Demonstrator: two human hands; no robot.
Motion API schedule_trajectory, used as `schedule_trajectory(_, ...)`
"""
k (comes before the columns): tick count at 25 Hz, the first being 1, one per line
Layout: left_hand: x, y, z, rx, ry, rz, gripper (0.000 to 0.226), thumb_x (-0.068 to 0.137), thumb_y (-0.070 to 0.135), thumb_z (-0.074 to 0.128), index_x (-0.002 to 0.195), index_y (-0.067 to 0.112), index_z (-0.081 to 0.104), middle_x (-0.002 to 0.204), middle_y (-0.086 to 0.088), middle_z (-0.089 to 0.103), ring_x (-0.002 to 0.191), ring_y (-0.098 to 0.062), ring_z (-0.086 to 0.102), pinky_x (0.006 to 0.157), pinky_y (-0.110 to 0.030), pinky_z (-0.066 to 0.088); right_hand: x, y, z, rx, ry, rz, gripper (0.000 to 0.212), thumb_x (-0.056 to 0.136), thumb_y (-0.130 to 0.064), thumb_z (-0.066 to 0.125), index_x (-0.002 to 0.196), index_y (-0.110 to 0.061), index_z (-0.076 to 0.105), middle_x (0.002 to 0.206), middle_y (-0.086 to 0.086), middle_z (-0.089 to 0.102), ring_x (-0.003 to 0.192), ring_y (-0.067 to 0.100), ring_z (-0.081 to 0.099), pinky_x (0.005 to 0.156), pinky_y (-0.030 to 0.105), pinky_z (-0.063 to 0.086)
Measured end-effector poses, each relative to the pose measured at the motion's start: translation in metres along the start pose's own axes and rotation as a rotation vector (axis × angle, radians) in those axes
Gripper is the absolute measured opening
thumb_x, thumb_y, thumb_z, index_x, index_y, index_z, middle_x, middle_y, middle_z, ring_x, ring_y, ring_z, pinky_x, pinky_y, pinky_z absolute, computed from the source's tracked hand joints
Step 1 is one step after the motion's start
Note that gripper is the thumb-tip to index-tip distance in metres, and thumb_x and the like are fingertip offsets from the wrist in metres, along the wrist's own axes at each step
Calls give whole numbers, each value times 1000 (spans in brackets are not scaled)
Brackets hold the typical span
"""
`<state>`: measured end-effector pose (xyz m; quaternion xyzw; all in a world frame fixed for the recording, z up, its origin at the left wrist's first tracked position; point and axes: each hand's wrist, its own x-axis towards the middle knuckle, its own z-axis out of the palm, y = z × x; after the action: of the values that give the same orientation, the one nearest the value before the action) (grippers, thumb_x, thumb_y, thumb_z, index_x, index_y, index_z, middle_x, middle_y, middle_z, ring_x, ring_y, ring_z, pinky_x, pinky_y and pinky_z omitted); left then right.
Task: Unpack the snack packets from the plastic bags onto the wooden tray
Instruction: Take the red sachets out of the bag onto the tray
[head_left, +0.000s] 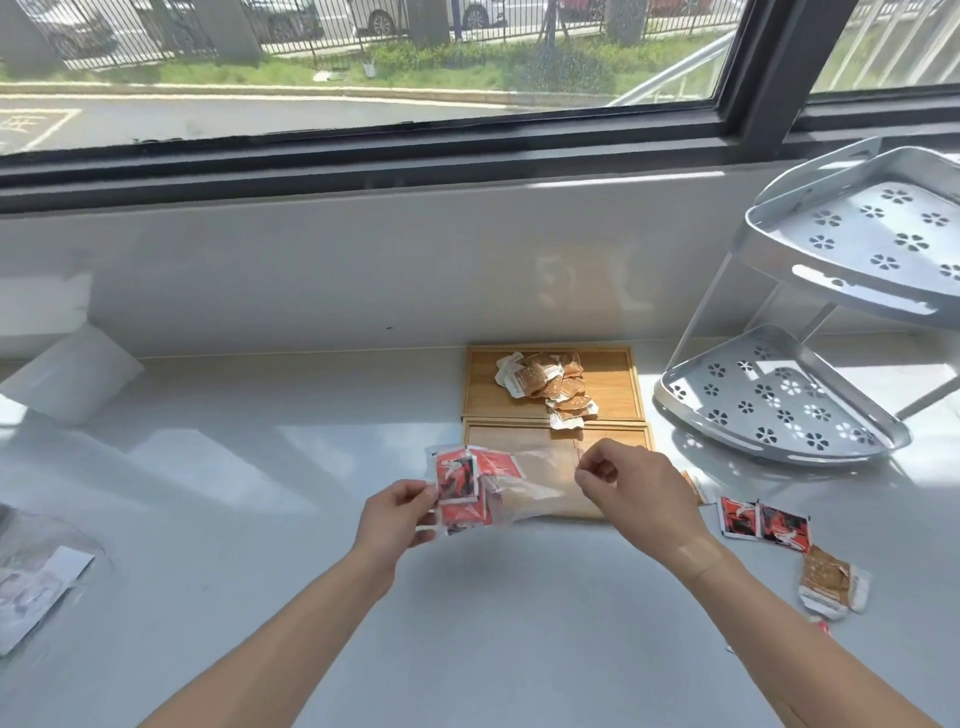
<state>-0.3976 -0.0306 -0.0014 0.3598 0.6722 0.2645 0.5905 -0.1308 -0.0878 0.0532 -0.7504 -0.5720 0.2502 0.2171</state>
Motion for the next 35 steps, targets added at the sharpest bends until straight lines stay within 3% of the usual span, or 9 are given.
schedule_trajectory(7,37,60,24,364,28,165,16,92,11,61,77,10,64,76,-9,63,60,-20,59,60,-34,58,39,47,29,116,-28,269,6,83,-29,62,78,-30,65,75,-13,66,80,17,64,61,26,46)
schedule_trajectory(10,40,86,36,696,4,334,17,91,15,57,76,16,65,75,-4,66,66,-22,65,60,-34,59,47,56,44,104,-57,355,8,82,-28,58,79,-27,66,85,-4,70,83,22,63,72,33,52)
schedule_trajectory(15,26,123,47,1022,-6,626,15,86,14,53,81,17,67,74,-1,69,69,-26,68,65,-42,59,53,53,61,286,-106,462,15,81,-23,62,66,-25,64,79,-1,71,79,22,64,66,28,46)
schedule_trajectory(18,17,132,45,962,-1,681,15,84,11,54,80,15,68,71,1,68,69,-25,68,65,-39,59,52,47,68,584,-102,563,19,83,-16,68,64,-18,65,63,3,65,48,13,56,46,20,41)
schedule_trajectory(20,12,136,41,938,5,693,16,83,11,54,78,17,68,68,5,66,66,-24,67,63,-39,59,51,45,70,818,-110,629,17,87,-11,67,71,-12,62,64,5,61,33,6,44,31,14,28)
schedule_trajectory(24,9,140,35,949,37,687,15,83,11,54,76,19,66,66,5,65,64,-26,68,62,-40,58,48,42,70,912,-147,647,9,90,-11,65,84,-6,63,69,10,58,37,9,38,29,13,21)
schedule_trajectory(27,9,141,34,912,58,672,16,83,11,54,76,19,66,68,4,65,66,-26,67,66,-42,60,48,40,69,885,-134,643,10,92,-14,64,90,-4,67,59,8,53,33,8,37,29,14,22)
schedule_trajectory(30,7,145,34,878,81,681,16,82,12,54,75,22,65,69,4,65,66,-25,67,66,-42,60,51,35,67,902,-109,637,9,91,-13,64,86,-7,67,56,3,54,26,0,38,27,13,24)
schedule_trajectory(35,3,155,24,834,129,692,12,82,12,55,77,19,65,68,5,64,68,-27,66,69,-44,58,56,23,67,921,-105,557,24,91,-14,64,67,-14,66,44,-2,55,31,4,44,29,13,25)
